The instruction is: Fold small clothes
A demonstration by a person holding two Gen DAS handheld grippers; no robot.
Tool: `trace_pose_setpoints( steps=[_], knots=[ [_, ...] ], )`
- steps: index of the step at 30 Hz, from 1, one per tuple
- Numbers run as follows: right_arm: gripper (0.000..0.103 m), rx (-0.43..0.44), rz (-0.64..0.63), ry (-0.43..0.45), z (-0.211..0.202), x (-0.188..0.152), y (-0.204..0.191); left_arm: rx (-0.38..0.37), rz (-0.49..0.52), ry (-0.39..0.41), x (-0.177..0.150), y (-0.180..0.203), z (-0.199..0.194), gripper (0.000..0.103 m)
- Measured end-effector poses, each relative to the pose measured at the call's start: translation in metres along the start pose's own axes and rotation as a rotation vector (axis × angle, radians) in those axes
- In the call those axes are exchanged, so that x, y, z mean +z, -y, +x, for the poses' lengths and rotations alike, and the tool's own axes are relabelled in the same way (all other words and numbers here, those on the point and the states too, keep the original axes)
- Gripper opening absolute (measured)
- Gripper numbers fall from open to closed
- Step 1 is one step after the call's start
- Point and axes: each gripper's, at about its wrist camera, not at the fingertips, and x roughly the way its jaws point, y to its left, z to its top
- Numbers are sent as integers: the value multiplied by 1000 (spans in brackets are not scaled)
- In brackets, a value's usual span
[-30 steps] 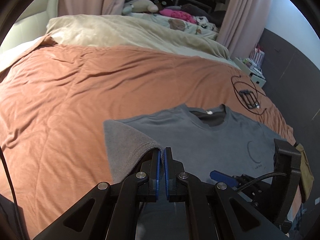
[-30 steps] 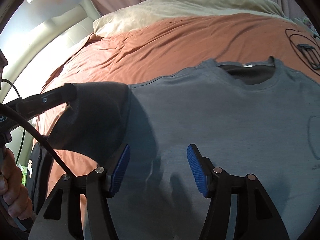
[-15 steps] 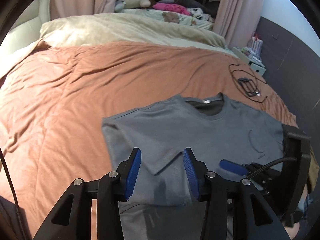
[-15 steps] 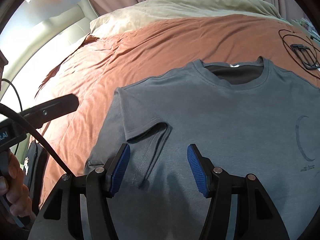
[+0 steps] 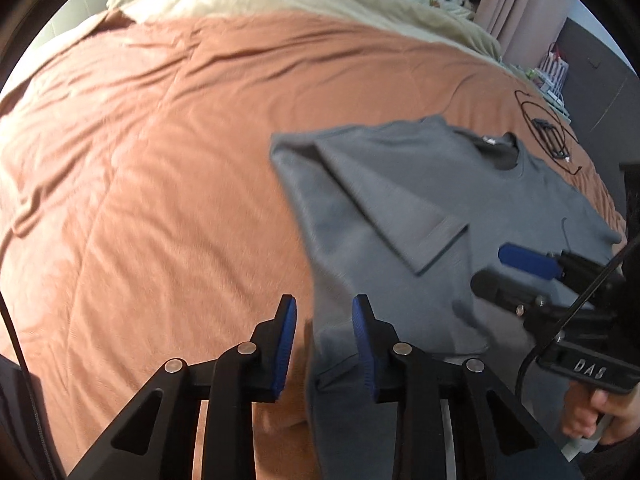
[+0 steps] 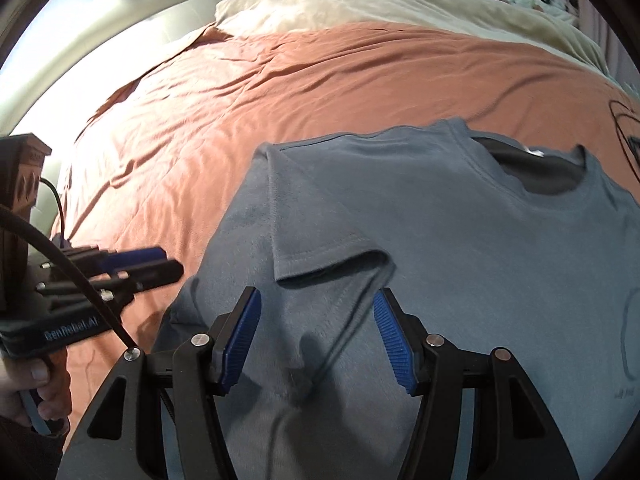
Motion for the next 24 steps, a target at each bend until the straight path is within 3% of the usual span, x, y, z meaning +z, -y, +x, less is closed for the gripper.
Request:
trace_pose_setpoints(
  steps=[9, 11, 13, 15, 24],
  knots=[
    [43, -19, -74, -54, 47, 16, -17, -49, -44, -54, -16, -20, 29, 22],
    [35, -39, -91, -70, 60, 19, -20, -61, -49, -50, -18, -22, 30, 22],
    [15, -60, -103, -74, 67, 23, -22, -66, -50, -47, -19, -23, 29, 22],
    [3, -69, -102, -60, 68, 30, -22, -69, -46, -46, -19, -22, 28, 22],
    [1, -171, -72, 1, 64, 68, -12, -85, -39, -45, -17, -26, 28, 22]
  ],
)
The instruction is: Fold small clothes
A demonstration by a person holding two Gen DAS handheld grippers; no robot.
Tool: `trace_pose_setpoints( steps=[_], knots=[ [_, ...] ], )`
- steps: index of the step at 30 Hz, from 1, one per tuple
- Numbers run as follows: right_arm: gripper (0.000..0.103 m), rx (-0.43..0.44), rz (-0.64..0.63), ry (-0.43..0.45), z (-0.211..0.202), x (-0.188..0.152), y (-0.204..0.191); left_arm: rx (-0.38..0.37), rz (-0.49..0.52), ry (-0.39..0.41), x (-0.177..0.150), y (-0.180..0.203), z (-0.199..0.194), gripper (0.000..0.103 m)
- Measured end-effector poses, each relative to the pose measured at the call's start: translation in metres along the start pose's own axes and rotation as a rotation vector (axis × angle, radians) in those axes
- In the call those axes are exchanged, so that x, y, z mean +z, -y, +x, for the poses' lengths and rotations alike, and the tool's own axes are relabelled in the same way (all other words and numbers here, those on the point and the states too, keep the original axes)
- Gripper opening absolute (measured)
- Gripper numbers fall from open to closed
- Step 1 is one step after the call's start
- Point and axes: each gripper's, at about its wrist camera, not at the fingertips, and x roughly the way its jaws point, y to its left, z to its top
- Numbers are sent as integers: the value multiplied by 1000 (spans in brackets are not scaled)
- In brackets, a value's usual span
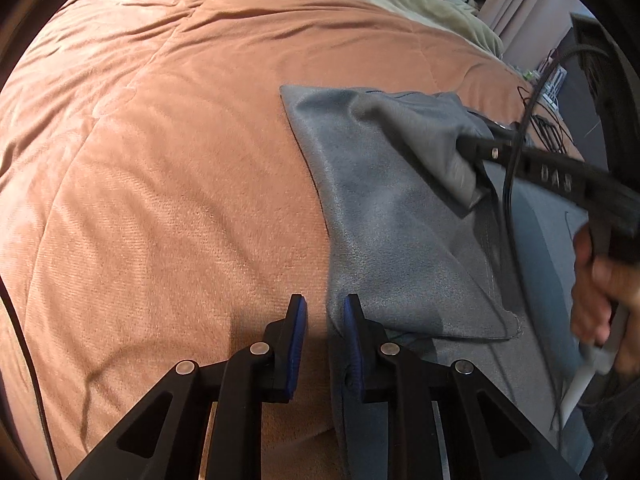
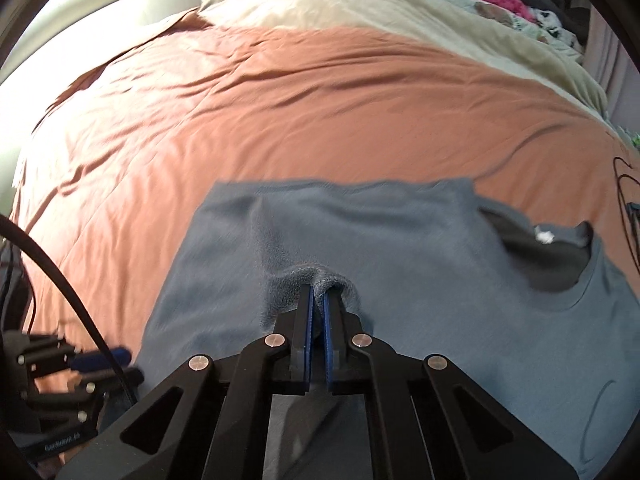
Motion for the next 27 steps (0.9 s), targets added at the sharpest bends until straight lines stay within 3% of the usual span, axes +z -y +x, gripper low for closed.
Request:
trace_pose_setpoints(
  steps=[5, 8, 9, 10, 11, 12, 19, 20, 22, 27],
  knots=[
    [1, -100, 40, 8, 8, 13, 10, -4, -13, 11, 1, -3, -5, 22],
    [12, -134, 106, -3, 11, 15, 19, -2, -21, 22, 2, -5, -9, 22],
    [31, -117, 124, -6, 11, 14, 22, 0, -23, 32, 2, -5, -11, 22],
    [59, -89, 139, -5, 11, 12, 22, 5, -23, 37, 2, -4, -13, 22],
    [68, -73, 144, 0, 9, 11, 23, 8, -24, 40, 2, -4, -15, 22],
    [71, -63, 137, 14, 7, 7, 20, 4, -25, 43, 2, -4, -16, 22],
    [68, -10, 100, -67, 31, -7, 11, -8, -20, 15, -4, -2, -12, 23],
    [62, -15, 95, -87, 37, -9, 10, -6, -15, 9, -7, 0, -12, 23],
    [36, -52, 81, -134, 52, -11, 12, 1, -6, 2, -9, 1, -12, 23],
    [25, -99, 119, -140, 51, -16, 27, 27, 2, -12, -14, -1, -13, 23]
  ],
)
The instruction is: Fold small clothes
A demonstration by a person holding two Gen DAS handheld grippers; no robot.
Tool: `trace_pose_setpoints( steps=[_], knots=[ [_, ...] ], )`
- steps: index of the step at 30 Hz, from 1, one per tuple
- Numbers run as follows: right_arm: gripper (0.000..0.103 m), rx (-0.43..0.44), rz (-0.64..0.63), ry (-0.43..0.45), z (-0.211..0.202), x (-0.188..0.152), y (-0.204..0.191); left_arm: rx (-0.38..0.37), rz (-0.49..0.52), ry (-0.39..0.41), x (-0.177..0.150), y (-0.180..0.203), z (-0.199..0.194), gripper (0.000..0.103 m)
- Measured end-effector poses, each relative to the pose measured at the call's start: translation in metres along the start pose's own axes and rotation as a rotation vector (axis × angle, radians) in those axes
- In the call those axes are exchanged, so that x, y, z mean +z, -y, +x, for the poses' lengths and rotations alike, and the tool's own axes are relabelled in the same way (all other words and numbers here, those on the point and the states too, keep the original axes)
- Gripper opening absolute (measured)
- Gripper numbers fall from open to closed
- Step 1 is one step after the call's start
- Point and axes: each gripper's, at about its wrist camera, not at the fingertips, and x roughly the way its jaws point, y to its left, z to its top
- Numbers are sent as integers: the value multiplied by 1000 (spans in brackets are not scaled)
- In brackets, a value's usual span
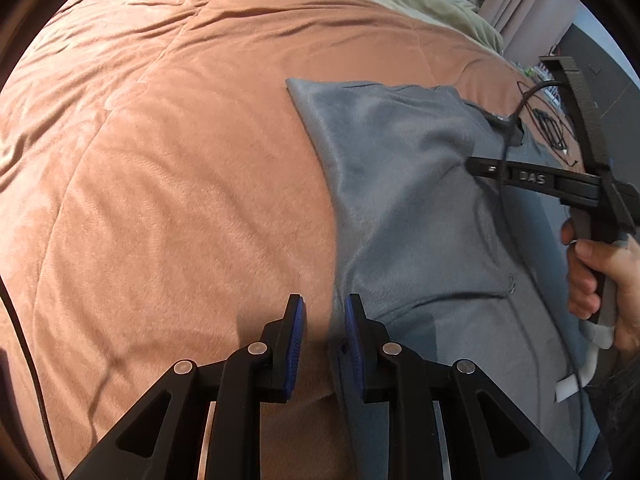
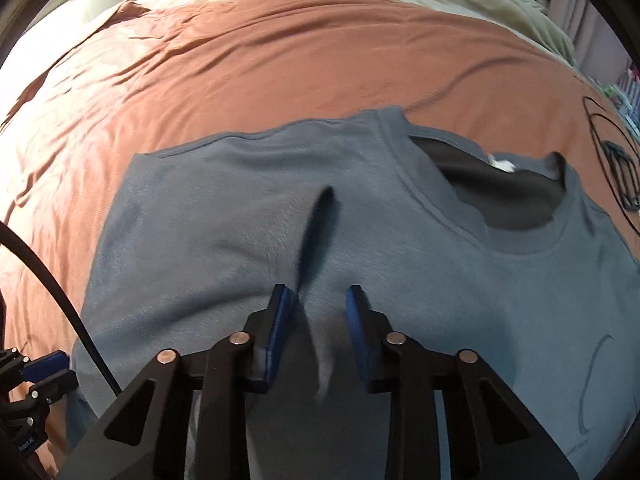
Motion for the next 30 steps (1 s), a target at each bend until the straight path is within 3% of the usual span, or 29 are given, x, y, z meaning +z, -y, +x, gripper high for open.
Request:
trace_pose_setpoints(
  steps=[3, 10, 11, 13, 14, 17, 18, 21, 23, 24, 25, 28, 30],
  knots=[
    [25, 14, 2, -15, -7, -7, -4, 12, -7, -1, -3, -3, -3, 23],
    [30, 229, 77, -44, -32, -30, -4, -43, -6, 13, -10, -1, -11, 25],
    [31, 243, 81, -48, -33, -34, -4, -47, -2, 15, -11, 0, -12, 27],
    [35, 280, 92, -66, -32, -42, -6, -44, 7, 21, -13, 3, -13, 55],
    [35, 291, 97, -73, -34, -47, -4, -37, 14, 27, -14, 5, -13, 61],
    [35, 311, 115, -86, -34, -57, -4, -2, 45, 34, -16, 9, -8, 64],
    [35, 308, 124, -90, -34, -60, -4, 8, 48, 28, -17, 9, -5, 64],
    [35, 319, 184, -91, -34, -71, 3, 26, 39, 22, -18, 4, 1, 46],
    [35, 321, 208, -97, -44, -81, 8, 13, 39, 30, -17, 3, 0, 32],
    [35, 333, 224, -98, -45, -85, 8, -1, 40, 25, -18, 3, 0, 19],
    [29, 345, 234, -100, -49, -88, 7, -15, 41, 22, -18, 4, 0, 11],
    [6, 363, 256, -106, -48, -96, 6, 14, 72, 29, -20, 11, -2, 8],
    [2, 366, 255, -94, -51, -98, 7, 15, 66, 33, -20, 10, -4, 7]
  ],
)
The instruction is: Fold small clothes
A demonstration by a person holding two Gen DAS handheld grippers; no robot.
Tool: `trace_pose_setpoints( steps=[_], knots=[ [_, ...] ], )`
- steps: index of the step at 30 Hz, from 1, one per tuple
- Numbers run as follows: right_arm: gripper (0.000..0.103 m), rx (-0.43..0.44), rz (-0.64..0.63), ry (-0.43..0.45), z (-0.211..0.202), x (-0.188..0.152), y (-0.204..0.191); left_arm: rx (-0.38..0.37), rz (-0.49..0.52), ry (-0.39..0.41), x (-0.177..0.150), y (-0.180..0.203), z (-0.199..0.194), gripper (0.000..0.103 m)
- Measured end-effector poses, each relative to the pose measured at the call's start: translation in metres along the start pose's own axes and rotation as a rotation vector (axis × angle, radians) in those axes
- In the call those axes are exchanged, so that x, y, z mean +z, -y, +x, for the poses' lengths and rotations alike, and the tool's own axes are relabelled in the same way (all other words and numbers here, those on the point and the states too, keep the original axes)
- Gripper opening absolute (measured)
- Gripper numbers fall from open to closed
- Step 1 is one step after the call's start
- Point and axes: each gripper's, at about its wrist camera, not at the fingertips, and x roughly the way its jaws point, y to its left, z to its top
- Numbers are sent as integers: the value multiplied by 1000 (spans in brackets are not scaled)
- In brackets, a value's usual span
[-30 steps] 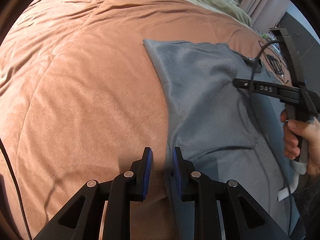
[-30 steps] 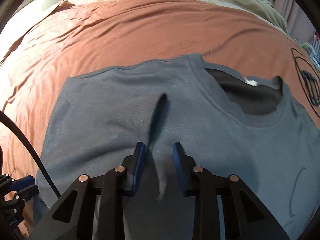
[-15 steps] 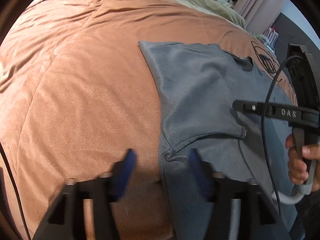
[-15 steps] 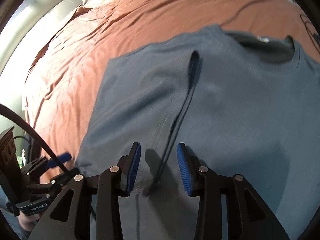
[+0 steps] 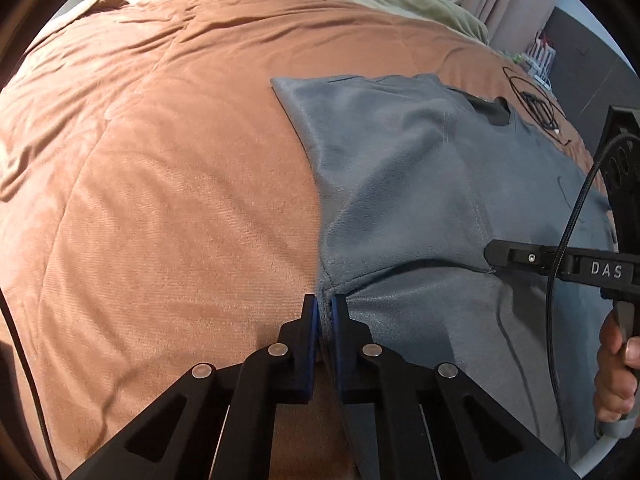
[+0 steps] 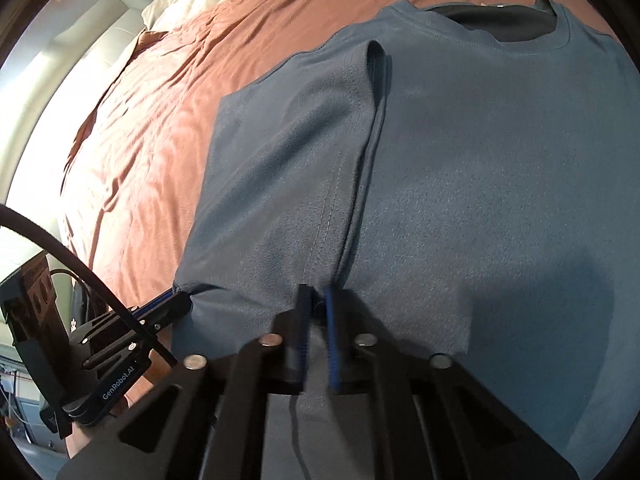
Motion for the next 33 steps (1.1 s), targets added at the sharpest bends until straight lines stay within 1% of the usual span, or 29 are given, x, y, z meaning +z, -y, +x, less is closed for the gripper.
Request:
trace_pose_setpoints(
  steps=[4, 7, 9, 11, 12, 14, 15, 16, 18, 21, 24, 26, 27, 30, 31, 32, 33],
  knots=[
    [1, 24, -14, 8, -9, -12, -5, -18, -34, 2, -1, -9, -3, 6],
    [1, 24, -38, -19, -10, -23, -7, -3, -49, 0, -3, -14, -5, 5],
    [1, -5, -63, -49, -10, -26, -7, 24, -49, -3, -3, -17, -9, 5],
    [1, -37, -86, -24, -18, -21, -6, -7, -53, 4, -3, -20, -17, 5],
    [2, -47, -97, 2, -25, -18, -4, -10, -57, 15, -2, -21, -21, 5],
    [12, -44, -100, 32, -34, -12, -3, -11, -65, 43, 2, -22, -29, 5],
    [24, -46, -104, 45, -37, -9, -3, -20, -72, 53, 4, -22, -32, 6],
    [31, -54, -115, 65, -41, -6, -4, -28, -81, 63, 6, -20, -33, 6],
    [31, -56, -143, 91, -43, -4, -10, -52, -82, 86, 12, -15, -35, 6],
    [31, -37, -187, 121, -44, 4, -14, -52, -62, 104, 21, -2, -29, 6],
    [30, -18, -211, 127, -38, 11, -15, -74, -52, 105, 30, 7, -21, 6],
    [29, -22, -229, 123, -29, 18, -15, -79, -36, 102, 37, 12, -14, 6],
    [27, -25, -240, 121, -23, 23, -14, -79, -27, 96, 41, 14, -9, 6],
    [27, -29, -286, 102, -1, 43, -16, -45, -13, 42, 46, 16, 13, 6],
    [27, -45, -307, 97, 8, 52, -18, -43, -14, 22, 47, 15, 20, 6],
    [27, -66, -328, 93, 17, 61, -18, -26, -15, -3, 47, 12, 28, 6],
    [27, -83, -340, 87, 23, 68, -17, -25, -20, -8, 48, 9, 31, 6]
  ],
)
